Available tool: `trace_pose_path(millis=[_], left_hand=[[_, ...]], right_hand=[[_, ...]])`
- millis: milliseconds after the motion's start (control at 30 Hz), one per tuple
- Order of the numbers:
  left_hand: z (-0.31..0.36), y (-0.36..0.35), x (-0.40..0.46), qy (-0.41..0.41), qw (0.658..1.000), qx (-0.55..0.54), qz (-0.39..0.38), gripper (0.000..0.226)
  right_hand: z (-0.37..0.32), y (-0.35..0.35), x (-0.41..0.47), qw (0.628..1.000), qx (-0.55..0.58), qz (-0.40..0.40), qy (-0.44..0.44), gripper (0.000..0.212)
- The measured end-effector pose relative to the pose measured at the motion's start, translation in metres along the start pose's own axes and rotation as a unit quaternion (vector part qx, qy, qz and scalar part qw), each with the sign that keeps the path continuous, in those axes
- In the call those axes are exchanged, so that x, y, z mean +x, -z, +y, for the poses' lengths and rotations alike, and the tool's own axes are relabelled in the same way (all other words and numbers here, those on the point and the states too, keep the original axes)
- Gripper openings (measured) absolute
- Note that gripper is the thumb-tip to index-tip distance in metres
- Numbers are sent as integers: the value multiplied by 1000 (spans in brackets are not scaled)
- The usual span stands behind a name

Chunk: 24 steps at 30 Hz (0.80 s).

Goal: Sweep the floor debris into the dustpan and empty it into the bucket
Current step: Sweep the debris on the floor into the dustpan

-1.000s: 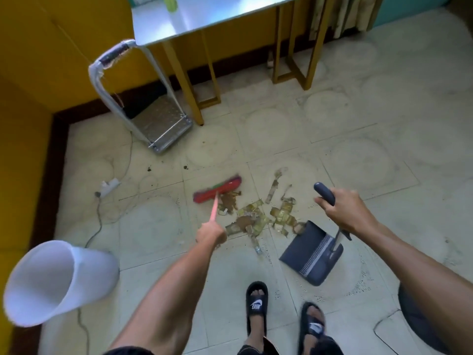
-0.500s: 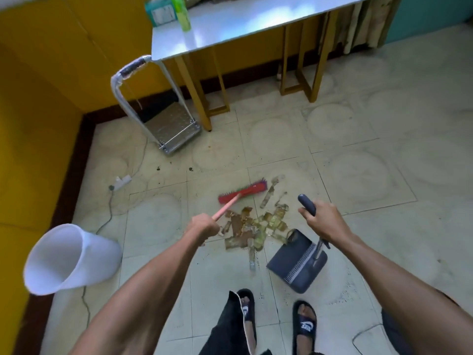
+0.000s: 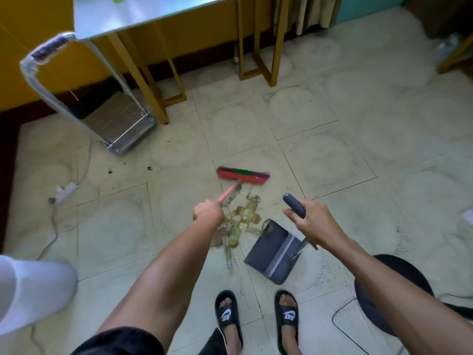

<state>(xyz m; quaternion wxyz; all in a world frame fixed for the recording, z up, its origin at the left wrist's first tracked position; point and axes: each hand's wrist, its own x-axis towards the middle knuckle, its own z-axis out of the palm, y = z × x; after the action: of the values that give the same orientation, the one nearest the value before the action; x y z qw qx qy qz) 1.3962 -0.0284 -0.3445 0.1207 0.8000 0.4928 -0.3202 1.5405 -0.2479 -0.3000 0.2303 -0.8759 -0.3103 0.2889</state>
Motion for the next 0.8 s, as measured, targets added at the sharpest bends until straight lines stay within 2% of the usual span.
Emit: trace_pose_path(millis=[133, 333, 533, 667, 800], left_hand=[[-39, 7, -19, -9, 999, 30, -14, 30], [-88, 24, -60, -20, 998, 19, -52, 31], [-147, 41, -90, 31, 989, -86, -112, 25], [-173, 54, -100, 91, 980, -146, -98, 25], [-161, 41, -98, 99, 978, -175, -64, 28]], right_hand=[[-15, 2, -1, 1000, -5, -15, 27, 38], [-46, -7, -5, 996, -22, -45, 71, 34], [-55, 0, -7, 993, -30, -77, 90, 33], [-49, -1, -10, 993, -34, -56, 94, 35], [-44, -9, -9, 996, -33, -20, 76, 36]])
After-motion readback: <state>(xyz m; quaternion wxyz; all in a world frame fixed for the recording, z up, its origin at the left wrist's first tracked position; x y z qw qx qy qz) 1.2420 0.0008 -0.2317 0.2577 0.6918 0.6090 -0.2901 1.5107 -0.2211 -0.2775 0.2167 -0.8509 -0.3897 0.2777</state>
